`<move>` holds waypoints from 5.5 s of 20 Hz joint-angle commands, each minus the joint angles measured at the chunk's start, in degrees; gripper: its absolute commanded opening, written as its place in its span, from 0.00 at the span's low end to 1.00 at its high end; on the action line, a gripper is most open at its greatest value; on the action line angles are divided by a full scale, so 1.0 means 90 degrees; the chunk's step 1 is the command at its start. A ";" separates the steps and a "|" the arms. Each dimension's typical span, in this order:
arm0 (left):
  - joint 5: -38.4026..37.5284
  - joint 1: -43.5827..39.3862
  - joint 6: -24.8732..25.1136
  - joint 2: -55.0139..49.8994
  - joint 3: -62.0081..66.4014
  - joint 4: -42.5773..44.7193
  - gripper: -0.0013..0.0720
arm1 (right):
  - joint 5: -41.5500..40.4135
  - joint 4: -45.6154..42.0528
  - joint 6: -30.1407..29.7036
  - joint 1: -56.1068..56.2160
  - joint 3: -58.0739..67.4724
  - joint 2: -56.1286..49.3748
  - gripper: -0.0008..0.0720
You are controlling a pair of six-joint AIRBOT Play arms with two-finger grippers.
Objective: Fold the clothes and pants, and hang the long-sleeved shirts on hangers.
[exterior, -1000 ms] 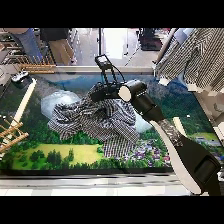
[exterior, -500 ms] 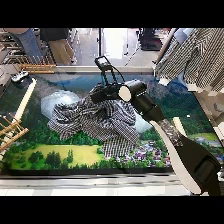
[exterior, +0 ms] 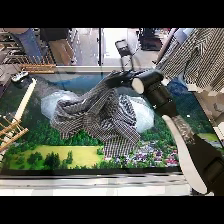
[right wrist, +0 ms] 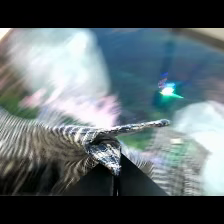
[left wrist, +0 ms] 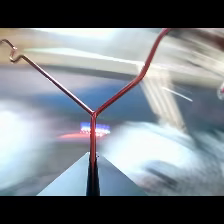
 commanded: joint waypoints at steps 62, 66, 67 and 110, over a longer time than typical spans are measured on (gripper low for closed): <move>-0.2807 -0.3796 0.3925 -0.2166 0.0134 -0.4634 0.03 | -0.1647 -0.0787 -0.7538 0.0393 -0.0542 0.0848 0.74; -0.2805 -0.3796 0.3922 -0.2166 0.0134 -0.4408 0.03 | -0.2317 0.0041 -0.7735 0.0483 -0.0542 0.0342 0.60; -0.2803 -0.3796 0.3922 -0.2166 0.0134 -0.4408 0.03 | -0.2288 0.0236 -0.7771 0.0525 -0.0542 0.0255 0.59; 0.0765 -0.4918 -0.5270 -0.4311 0.2040 -0.0078 0.80 | 0.0597 -0.1661 -0.3597 0.0682 0.0012 0.1214 0.05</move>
